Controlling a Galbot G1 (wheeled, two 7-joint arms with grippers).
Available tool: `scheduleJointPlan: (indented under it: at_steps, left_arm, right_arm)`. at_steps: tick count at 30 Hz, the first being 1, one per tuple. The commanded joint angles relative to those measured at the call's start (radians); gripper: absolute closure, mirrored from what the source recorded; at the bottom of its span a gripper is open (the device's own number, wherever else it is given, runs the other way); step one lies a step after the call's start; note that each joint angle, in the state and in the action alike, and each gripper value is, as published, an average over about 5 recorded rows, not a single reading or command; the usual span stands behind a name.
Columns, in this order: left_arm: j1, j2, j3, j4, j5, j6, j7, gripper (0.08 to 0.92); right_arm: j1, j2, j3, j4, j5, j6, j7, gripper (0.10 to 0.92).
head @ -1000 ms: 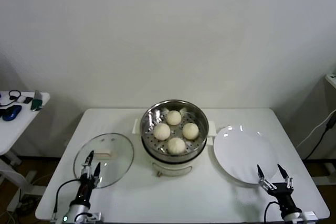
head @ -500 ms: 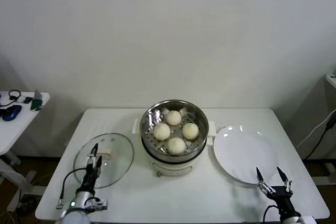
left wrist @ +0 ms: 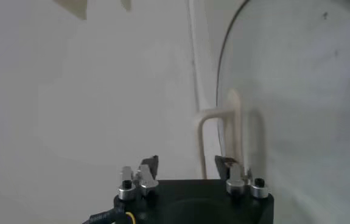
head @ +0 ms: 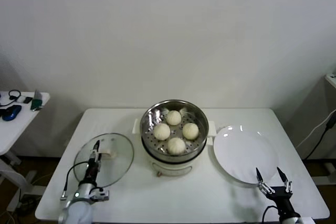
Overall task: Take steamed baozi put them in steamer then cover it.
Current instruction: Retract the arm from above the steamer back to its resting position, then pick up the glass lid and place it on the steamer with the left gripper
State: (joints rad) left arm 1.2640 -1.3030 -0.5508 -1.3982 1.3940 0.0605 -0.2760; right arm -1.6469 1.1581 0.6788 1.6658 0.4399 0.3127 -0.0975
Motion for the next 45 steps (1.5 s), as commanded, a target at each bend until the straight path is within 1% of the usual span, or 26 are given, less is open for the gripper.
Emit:
scheduleJointPlan:
  at_steps: [1, 11, 15, 17, 20, 23, 27, 30, 34, 36, 39, 42, 45]
  left_arm:
    - [-0.029, -0.013, -0.002, 0.048, 0.017, 0.015, 0.0, 0.407]
    - [-0.01, -0.022, -0.004, 0.013, 0.006, 0.032, 0.003, 0.701]
    - [0.017, -0.019, -0.001, -0.061, -0.031, 0.052, 0.015, 0.811]
    - [0.037, -0.009, 0.0, -0.125, -0.059, 0.072, 0.037, 0.843]
    - [0.067, 0.027, 0.002, -0.237, -0.118, 0.119, 0.091, 0.851]
    - [0.1, 0.101, 0.002, -0.384, -0.202, 0.202, 0.181, 0.851]
    - [0.122, 0.204, -0.002, -0.595, -0.333, 0.357, 0.294, 0.851]
    - [0.107, 0.273, 0.009, -0.716, -0.398, 0.467, 0.352, 0.851]
    - [0.051, 0.331, 0.083, -0.806, -0.388, 0.601, 0.396, 0.851]
    - [0.017, 0.342, 0.145, -0.821, -0.351, 0.645, 0.408, 0.851]
    - [-0.043, 0.329, 0.255, -0.814, -0.289, 0.676, 0.422, 0.851]
    - [-0.109, 0.279, 0.381, -0.803, -0.222, 0.698, 0.454, 0.851]
    - [-0.177, 0.205, 0.491, -0.776, -0.15, 0.716, 0.505, 0.851]
  right_arm:
    - [0.004, 0.008, -0.002, 0.0, -0.014, -0.001, 0.0, 0.203]
    - [0.015, 0.017, -0.007, 0.003, -0.022, -0.009, 0.004, 0.203]
    - [0.017, 0.018, -0.004, 0.008, -0.037, -0.023, 0.017, 0.203]
    - [0.019, 0.02, 0.001, 0.012, -0.06, -0.036, 0.034, 0.203]
    - [0.021, 0.022, 0.007, 0.022, -0.087, -0.06, 0.06, 0.203]
    - [0.021, 0.021, 0.011, 0.035, -0.108, -0.083, 0.078, 0.203]
    - [0.022, 0.019, 0.011, 0.049, -0.122, -0.098, 0.085, 0.203]
    - [0.022, 0.017, 0.007, 0.051, -0.123, -0.101, 0.081, 0.203]
    - [0.022, 0.012, -0.002, 0.047, -0.12, -0.097, 0.07, 0.203]
    - [0.023, 0.012, -0.005, 0.046, -0.12, -0.095, 0.067, 0.203]
    - [0.025, 0.01, -0.011, 0.043, -0.116, -0.087, 0.065, 0.203]
    - [0.03, 0.007, -0.017, 0.037, -0.104, -0.075, 0.063, 0.203]
    - [0.038, 0.006, -0.024, 0.025, -0.098, -0.062, 0.062, 0.203]
